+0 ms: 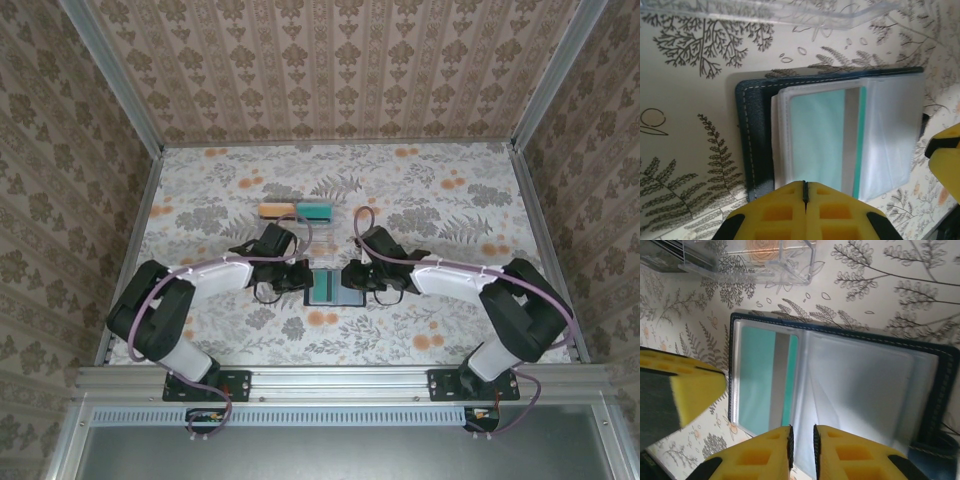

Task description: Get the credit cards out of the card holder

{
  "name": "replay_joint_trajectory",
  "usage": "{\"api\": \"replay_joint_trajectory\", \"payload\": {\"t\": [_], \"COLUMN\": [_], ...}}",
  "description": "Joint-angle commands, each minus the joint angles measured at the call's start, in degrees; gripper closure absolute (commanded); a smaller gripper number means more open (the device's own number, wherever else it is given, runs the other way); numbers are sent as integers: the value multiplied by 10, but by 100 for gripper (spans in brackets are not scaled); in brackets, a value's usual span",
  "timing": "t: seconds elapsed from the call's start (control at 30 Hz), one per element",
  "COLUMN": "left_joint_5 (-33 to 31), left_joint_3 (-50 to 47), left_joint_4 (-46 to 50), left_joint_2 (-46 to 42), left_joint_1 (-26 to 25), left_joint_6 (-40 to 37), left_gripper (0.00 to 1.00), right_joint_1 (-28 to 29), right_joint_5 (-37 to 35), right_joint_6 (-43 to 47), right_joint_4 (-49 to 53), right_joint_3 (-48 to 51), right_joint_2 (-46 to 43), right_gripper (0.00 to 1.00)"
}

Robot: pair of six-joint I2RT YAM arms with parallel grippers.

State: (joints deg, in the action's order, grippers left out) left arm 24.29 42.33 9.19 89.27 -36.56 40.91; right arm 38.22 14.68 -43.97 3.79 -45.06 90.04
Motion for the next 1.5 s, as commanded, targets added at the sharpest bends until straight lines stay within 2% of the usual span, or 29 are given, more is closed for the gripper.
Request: {"api": "replay_joint_trajectory", "payload": {"t": [0.0,0.73,0.9,1.07,1.47], "left_joint_5": [13,4,3,1,-13], "left_joint_3": [-13,-32,-31,-29,-29], "left_joint_4": [-24,-37,-36,-32,-9], "left_joint_2": [14,27,27,26,20], "left_joint_1": [0,-12,-14,-16,-7], "left_joint_6": [0,19,19,19,9], "left_gripper": [100,100,100,100,100], "right_joint_1": [5,20,19,19,-5], "right_joint_5": [21,44,52,54,39], "right_joint_6": [-27,-51,-58,-57,-43], "right_joint_4": [-6,-14,-31,-31,-10], "right_joint_3": [-23,-53,-49,-47,-8], "right_joint_2": [28,111,110,105,49], "right_gripper": [80,78,83,100,100]}}
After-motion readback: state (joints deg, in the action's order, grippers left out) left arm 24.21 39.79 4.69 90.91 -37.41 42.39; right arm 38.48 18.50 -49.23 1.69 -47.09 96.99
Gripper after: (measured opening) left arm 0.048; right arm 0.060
